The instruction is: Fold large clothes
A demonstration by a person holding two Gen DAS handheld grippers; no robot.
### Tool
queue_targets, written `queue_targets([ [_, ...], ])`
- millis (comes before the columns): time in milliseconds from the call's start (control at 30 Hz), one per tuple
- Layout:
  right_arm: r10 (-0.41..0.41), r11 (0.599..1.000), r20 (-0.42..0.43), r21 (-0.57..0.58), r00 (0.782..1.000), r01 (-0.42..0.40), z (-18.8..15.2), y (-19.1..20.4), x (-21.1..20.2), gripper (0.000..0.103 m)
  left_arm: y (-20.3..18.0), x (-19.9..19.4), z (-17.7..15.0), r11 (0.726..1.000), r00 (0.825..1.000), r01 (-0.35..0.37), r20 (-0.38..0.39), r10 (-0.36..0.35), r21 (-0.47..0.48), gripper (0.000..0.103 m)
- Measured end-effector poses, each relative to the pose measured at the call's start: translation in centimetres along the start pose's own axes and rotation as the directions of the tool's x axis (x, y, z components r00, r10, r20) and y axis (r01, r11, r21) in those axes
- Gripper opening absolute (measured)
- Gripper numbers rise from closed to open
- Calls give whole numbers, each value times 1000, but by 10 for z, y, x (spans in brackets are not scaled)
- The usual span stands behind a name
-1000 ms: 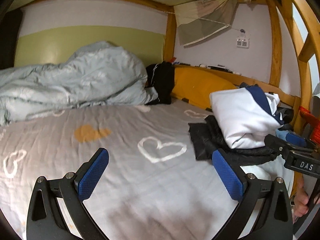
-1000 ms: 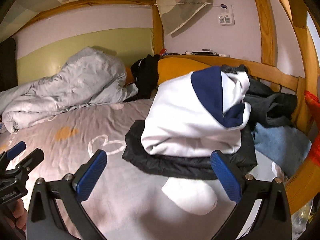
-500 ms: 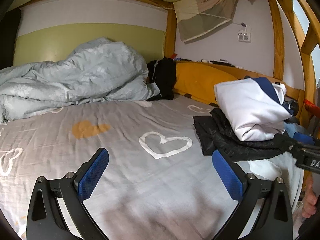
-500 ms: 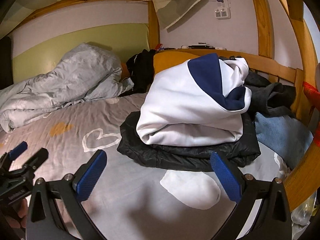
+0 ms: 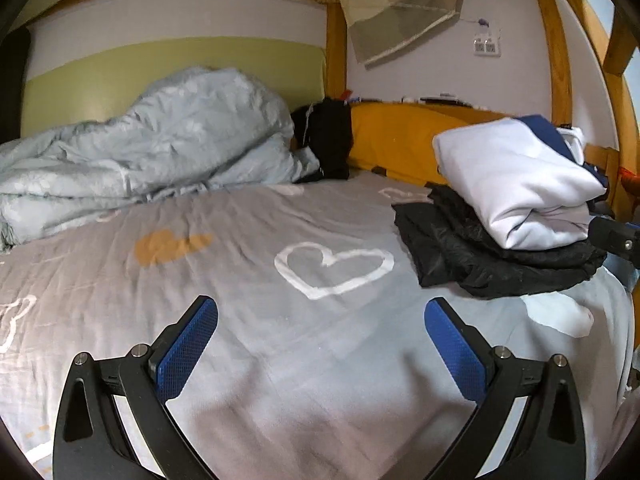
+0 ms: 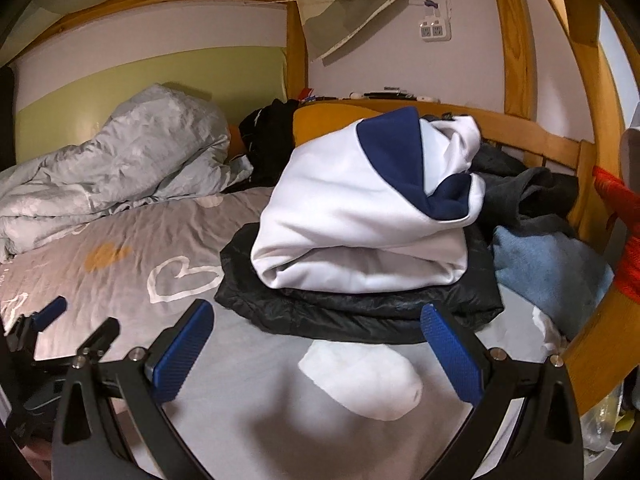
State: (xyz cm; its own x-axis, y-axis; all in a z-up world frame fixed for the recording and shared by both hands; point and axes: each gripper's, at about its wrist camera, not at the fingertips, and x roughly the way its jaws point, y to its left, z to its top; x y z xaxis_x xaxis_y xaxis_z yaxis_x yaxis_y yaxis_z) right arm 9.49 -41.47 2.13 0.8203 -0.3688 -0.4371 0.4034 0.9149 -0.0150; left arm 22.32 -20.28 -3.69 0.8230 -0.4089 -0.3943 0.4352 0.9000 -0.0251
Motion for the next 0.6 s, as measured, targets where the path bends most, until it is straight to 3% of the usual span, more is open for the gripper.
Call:
queue_targets([
  [233,17,1000,-56,1,998,-17,-2,0,8,103,-2,-11,-2,1000,999,-11,51,10,10,103],
  [600,-41,998,-167,-44,985,34,-12,5,26,103,-1,-15,-2,999,997,-37,68,37,8,103],
])
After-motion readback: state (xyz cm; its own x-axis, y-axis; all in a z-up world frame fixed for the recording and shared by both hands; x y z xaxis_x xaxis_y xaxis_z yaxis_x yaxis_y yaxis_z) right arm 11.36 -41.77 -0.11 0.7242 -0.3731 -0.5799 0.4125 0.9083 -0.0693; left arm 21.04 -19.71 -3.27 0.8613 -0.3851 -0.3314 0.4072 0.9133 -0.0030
